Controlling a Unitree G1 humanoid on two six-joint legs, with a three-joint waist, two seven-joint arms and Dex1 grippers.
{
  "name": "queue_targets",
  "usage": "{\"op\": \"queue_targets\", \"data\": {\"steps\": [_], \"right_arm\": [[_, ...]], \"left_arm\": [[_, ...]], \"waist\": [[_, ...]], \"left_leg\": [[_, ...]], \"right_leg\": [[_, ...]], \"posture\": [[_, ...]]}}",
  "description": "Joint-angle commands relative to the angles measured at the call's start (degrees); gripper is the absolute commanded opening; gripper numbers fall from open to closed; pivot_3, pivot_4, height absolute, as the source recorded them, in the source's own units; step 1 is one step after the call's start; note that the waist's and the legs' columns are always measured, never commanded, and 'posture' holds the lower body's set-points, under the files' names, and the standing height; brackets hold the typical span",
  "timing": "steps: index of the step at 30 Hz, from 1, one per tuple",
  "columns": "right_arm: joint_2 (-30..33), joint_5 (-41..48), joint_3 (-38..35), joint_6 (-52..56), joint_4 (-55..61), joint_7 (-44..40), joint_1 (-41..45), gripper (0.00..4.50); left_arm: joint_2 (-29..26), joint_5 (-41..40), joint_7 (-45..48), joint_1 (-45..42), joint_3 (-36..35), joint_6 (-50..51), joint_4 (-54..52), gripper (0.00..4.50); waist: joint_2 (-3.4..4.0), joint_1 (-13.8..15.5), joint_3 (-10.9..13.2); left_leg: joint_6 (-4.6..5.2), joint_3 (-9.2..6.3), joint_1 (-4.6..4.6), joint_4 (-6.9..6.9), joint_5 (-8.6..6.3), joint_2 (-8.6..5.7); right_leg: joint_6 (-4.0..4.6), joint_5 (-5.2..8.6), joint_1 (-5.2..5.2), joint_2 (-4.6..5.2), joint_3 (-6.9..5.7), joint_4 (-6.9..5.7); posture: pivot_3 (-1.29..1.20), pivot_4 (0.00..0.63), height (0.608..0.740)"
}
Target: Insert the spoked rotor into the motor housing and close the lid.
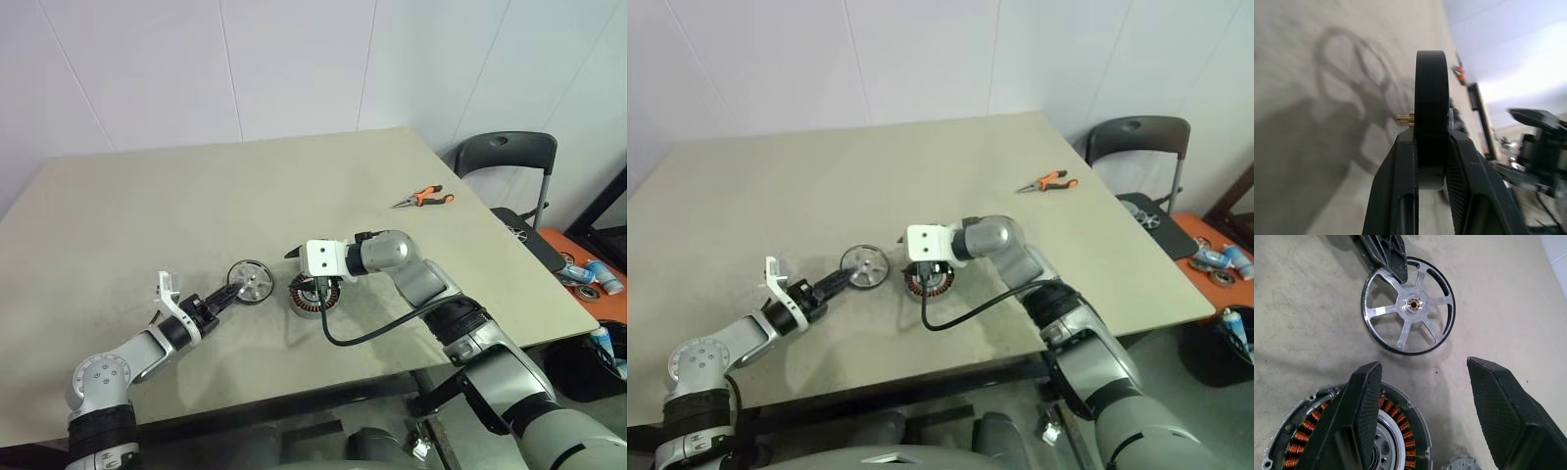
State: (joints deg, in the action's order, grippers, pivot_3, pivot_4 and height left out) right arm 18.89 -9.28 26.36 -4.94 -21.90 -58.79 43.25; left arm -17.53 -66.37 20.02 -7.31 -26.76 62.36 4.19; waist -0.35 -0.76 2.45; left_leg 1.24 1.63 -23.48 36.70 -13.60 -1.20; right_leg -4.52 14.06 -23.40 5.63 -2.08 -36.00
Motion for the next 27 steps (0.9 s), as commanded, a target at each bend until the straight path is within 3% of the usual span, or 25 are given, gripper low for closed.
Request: {"op": "queue_targets", "data": {"steps": [1, 5, 12, 17, 27], "right_arm": [[-0.8, 3.6, -4.5, 5.3, 4.2, 1.4, 0.6, 2.92], [-1.4, 7.7, -10.2, 14.1, 5.5, 4.5, 1.0, 2.92], [1.7, 14.3, -20.6, 24.6, 6.3, 8.3, 2.2, 2.92], [5.6, 15.0, -21.3, 27.2, 10.8, 7.9, -1.0, 2.92], [6.0, 15.0, -19.8, 30.5, 19.2, 10.7, -7.3, 2.92]], "left_arm": [[1.2, -5.6, -1.3, -2.2, -1.5, 0.9, -4.2, 0.56], [2.9, -11.8, -4.2, -2.6, -1.3, 2.6, -7.5, 0.56], [4.9, -13.9, -7.2, -1.1, 2.5, 3.6, -8.0, 0.56], [6.7, -14.1, -9.5, -4.2, 5.6, 3.4, -7.1, 0.56], [6.7, -13.2, -7.1, -8.2, 9.9, 5.5, -2.6, 0.56]], "waist": [[0.00, 0.0, 0.0], [-0.01, 0.1, 0.0], [0.00, 0.2, 0.0], [0.00, 0.1, 0.0], [0.00, 0.1, 0.0]], "left_leg": [[0.00, 0.00, -0.02, -0.02, 0.00, 0.00], [0.00, 0.00, -0.05, -0.05, 0.00, 0.00], [0.00, 0.01, -0.05, -0.21, 0.00, -0.01], [0.00, 0.03, -0.08, -0.53, 0.01, -0.02], [0.01, 0.03, -0.34, -0.49, 0.02, -0.04]], "right_leg": [[0.00, 0.00, -0.01, 0.00, 0.00, 0.00], [0.00, 0.00, -0.03, 0.01, 0.00, 0.01], [0.01, 0.00, -0.03, 0.02, 0.00, 0.20], [0.02, 0.00, 0.03, 0.00, 0.01, 0.51], [0.02, -0.01, -0.07, -0.02, 0.00, 0.60]], "posture": [[0.00, 0.000, 0.740], [0.00, 0.000, 0.740], [0.00, 0.000, 0.740], [0.00, 0.000, 0.740], [0.00, 0.000, 0.740]]}}
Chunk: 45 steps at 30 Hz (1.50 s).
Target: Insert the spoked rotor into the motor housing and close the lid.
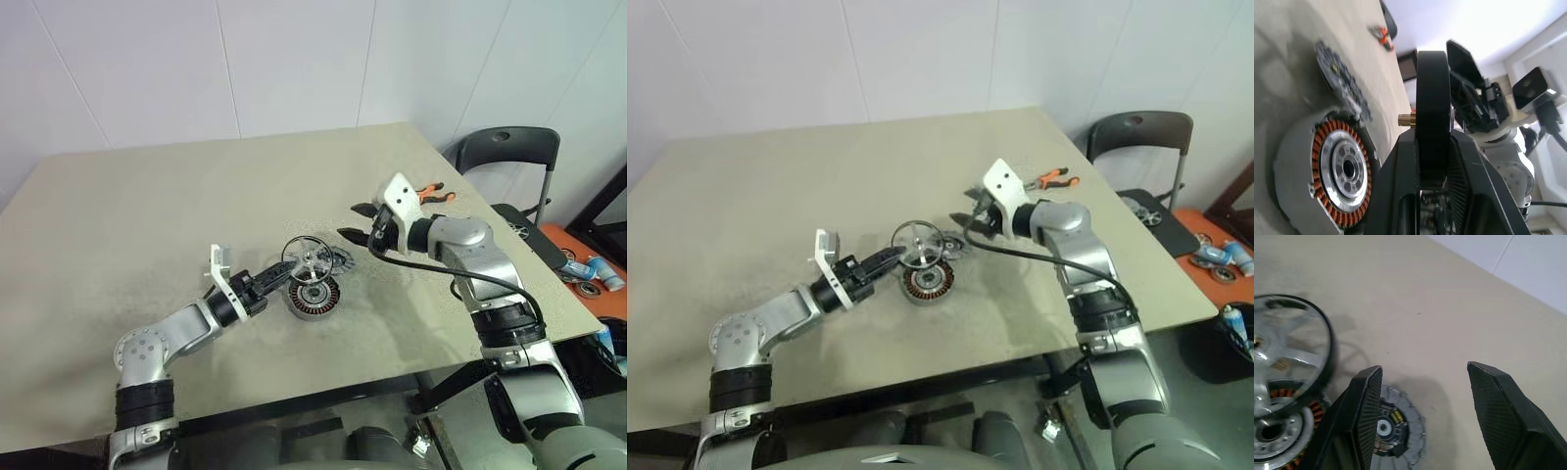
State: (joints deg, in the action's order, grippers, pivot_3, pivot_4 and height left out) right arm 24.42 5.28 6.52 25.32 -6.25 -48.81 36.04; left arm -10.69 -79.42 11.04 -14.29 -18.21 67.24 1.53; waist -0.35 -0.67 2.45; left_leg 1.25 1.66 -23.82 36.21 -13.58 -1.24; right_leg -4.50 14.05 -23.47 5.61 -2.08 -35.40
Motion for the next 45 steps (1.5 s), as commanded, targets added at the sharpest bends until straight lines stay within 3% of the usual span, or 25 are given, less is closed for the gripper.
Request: {"op": "queue_targets", "data": {"steps": [1, 8, 25, 45], "right_arm": [[0.6, 0.4, 0.1, 0.5, 4.0, 0.9, -0.5, 2.92], [1.8, 0.6, -0.4, 0.9, 4.7, 1.7, -1.5, 2.92], [2.0, -1.1, 2.0, -1.6, 2.8, 3.0, -1.1, 2.92], [2.5, -2.3, 3.7, -3.5, 3.5, 2.7, -2.8, 2.92]], "left_arm": [[-0.2, 0.0, 2.1, -1.1, 1.7, 0.6, 0.0, 0.56], [0.7, 0.1, 1.7, 0.2, 2.8, 0.4, -0.5, 0.56], [-1.3, 9.3, 8.4, 1.4, 3.2, -2.5, 4.6, 0.56], [1.5, 3.9, 4.6, 1.5, -0.5, -0.2, 2.5, 0.56]], "waist": [[0.00, 0.0, 0.0], [0.00, 0.0, 0.0], [0.01, 0.0, 0.0], [0.00, 0.0, 0.0]], "left_leg": [[0.00, 0.00, 0.00, 0.01, 0.00, 0.00], [0.00, 0.00, 0.00, 0.01, 0.00, 0.00], [0.01, 0.00, 0.02, 0.01, 0.01, 0.00], [0.01, 0.00, 0.03, 0.05, 0.01, 0.00]], "right_leg": [[0.00, 0.00, 0.00, 0.00, 0.00, 0.00], [0.01, 0.00, 0.01, 0.00, 0.00, 0.01], [0.01, 0.00, 0.02, -0.01, 0.00, 0.01], [0.00, -0.01, 0.04, -0.01, 0.00, -0.05]], "posture": [[0.00, 0.000, 0.740], [0.00, 0.000, 0.740], [0.00, 0.000, 0.740], [0.00, 0.000, 0.740]]}}
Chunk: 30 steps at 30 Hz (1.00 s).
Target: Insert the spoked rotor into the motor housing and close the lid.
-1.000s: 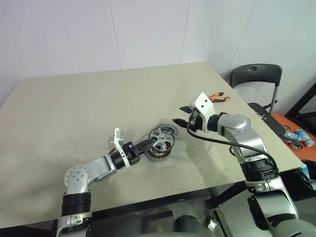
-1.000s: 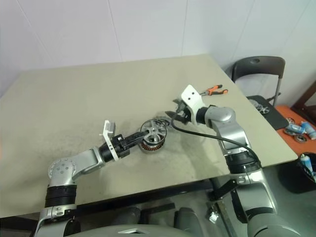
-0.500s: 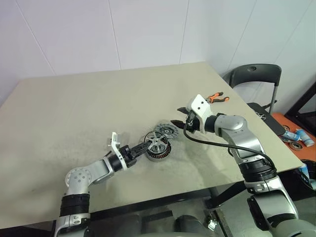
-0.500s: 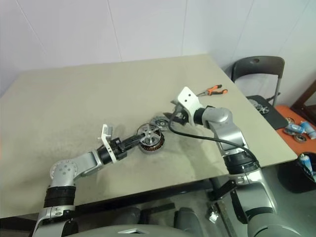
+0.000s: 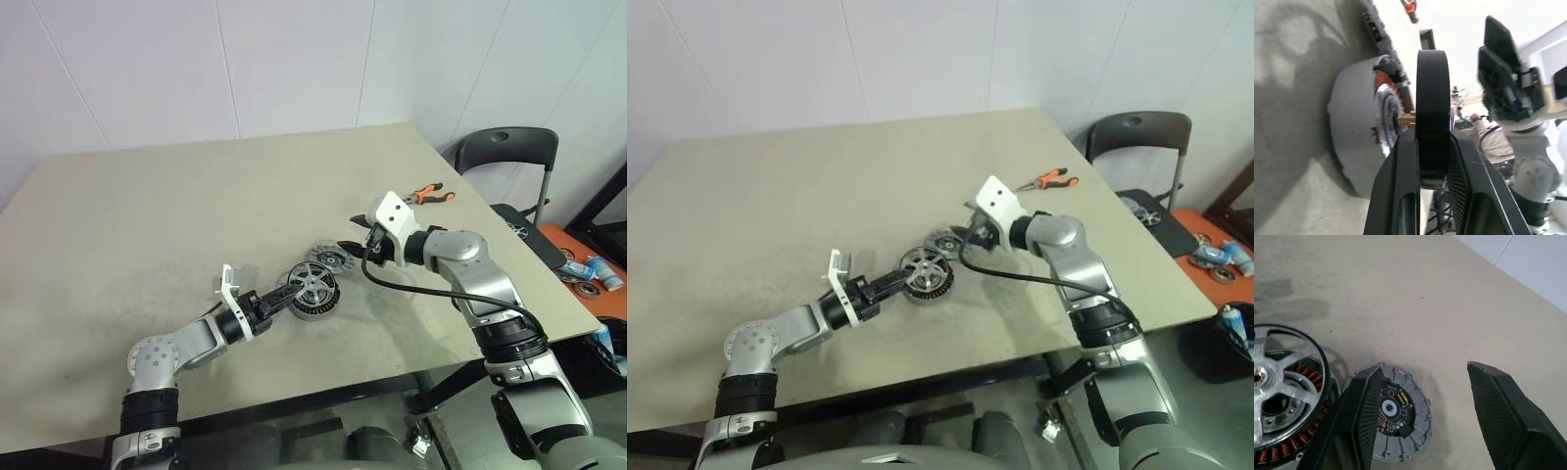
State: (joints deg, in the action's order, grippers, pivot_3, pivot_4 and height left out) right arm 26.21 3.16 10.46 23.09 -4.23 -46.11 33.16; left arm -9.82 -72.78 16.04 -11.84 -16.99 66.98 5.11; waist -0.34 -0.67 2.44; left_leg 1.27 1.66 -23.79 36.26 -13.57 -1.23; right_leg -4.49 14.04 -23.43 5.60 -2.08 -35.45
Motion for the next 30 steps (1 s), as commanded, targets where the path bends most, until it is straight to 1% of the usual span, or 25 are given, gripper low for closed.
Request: {"op": "queue_targets", "data": {"steps": [1, 13, 23, 30], "right_arm": [[0.8, -0.3, -0.2, -1.3, 1.5, 0.0, 0.0, 2.92], [0.9, -0.9, 0.1, -1.9, 1.0, -0.3, 0.1, 2.92], [0.6, -1.4, 0.3, -2.1, 0.8, 0.0, 0.2, 2.92], [0.5, -1.7, 0.1, -2.5, 0.5, 0.0, 0.2, 2.92]], "left_arm": [[0.7, -2.9, -0.7, -0.9, -1.9, 0.1, -1.0, 0.56], [2.5, -2.9, -1.6, 0.8, -0.7, 1.6, -1.8, 0.56], [1.6, -1.2, -0.6, 0.4, -1.0, 0.7, 0.6, 0.56], [1.9, -0.1, -0.1, 0.4, -0.5, 0.8, 0.8, 0.56]], "waist": [[0.00, 0.0, 0.0], [0.00, 0.0, 0.0], [0.00, 0.0, 0.0], [0.00, -0.1, 0.0]], "left_leg": [[0.00, 0.00, 0.00, 0.00, 0.00, 0.00], [0.01, 0.00, 0.07, 0.05, 0.01, 0.00], [0.01, 0.00, 0.17, 0.06, 0.01, -0.01], [0.01, 0.01, 0.24, 0.06, 0.01, 0.00]], "right_leg": [[0.00, 0.00, 0.00, 0.00, 0.00, 0.00], [0.00, 0.00, 0.08, -0.02, 0.00, -0.05], [0.01, 0.00, 0.17, -0.03, 0.00, -0.06], [0.00, 0.00, 0.23, -0.04, 0.00, -0.09]], "posture": [[0.00, 0.000, 0.740], [0.00, 0.000, 0.740], [0.00, 0.000, 0.740], [0.00, 0.000, 0.740]]}}
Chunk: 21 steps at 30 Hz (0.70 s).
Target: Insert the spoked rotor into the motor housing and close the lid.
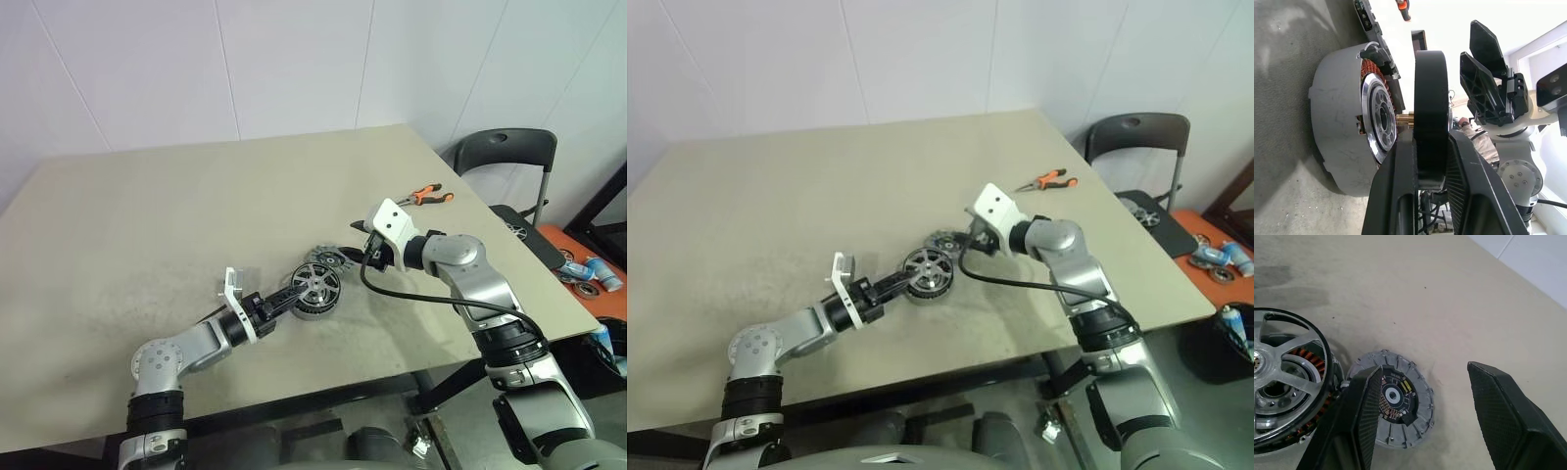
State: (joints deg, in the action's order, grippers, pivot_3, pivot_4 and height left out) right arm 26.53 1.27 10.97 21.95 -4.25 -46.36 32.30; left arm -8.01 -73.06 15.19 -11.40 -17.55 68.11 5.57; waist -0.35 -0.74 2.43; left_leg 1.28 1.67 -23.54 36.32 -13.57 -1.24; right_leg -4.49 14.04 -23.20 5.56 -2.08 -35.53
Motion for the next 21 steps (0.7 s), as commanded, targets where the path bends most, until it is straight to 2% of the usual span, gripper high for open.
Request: {"op": "queue_targets", "data": {"steps": [1, 15, 21], "right_arm": [[0.2, 0.1, -0.4, -1.4, 0.5, 0.3, 1.0, 2.92], [0.0, -0.3, -0.3, -1.7, 0.3, 0.8, 1.0, 2.92], [-0.1, -0.4, -0.3, -2.0, 0.1, 0.9, 1.0, 2.92]], "left_arm": [[0.2, 0.3, 0.8, 0.1, 0.2, -0.2, 0.2, 0.56], [0.0, 5.7, 4.9, -0.8, 0.6, -4.4, 1.2, 0.56], [0.2, 5.5, 4.1, -1.1, 0.6, -3.2, 1.9, 2.40]], "waist": [[0.00, 0.0, 0.0], [0.00, 0.0, 0.0], [0.03, 0.1, -0.1]], "left_leg": [[0.00, 0.00, 0.00, 0.00, 0.00, 0.00], [0.00, 0.00, 0.01, 0.05, 0.00, 0.00], [0.00, -0.01, 0.05, 0.12, 0.00, 0.01]], "right_leg": [[0.00, 0.00, 0.00, 0.00, 0.00, 0.00], [0.01, 0.00, 0.02, 0.00, 0.00, -0.04], [0.03, -0.02, 0.07, 0.00, 0.00, -0.06]], "posture": [[0.00, 0.000, 0.740], [0.00, 0.000, 0.740], [0.00, 0.000, 0.740]]}}
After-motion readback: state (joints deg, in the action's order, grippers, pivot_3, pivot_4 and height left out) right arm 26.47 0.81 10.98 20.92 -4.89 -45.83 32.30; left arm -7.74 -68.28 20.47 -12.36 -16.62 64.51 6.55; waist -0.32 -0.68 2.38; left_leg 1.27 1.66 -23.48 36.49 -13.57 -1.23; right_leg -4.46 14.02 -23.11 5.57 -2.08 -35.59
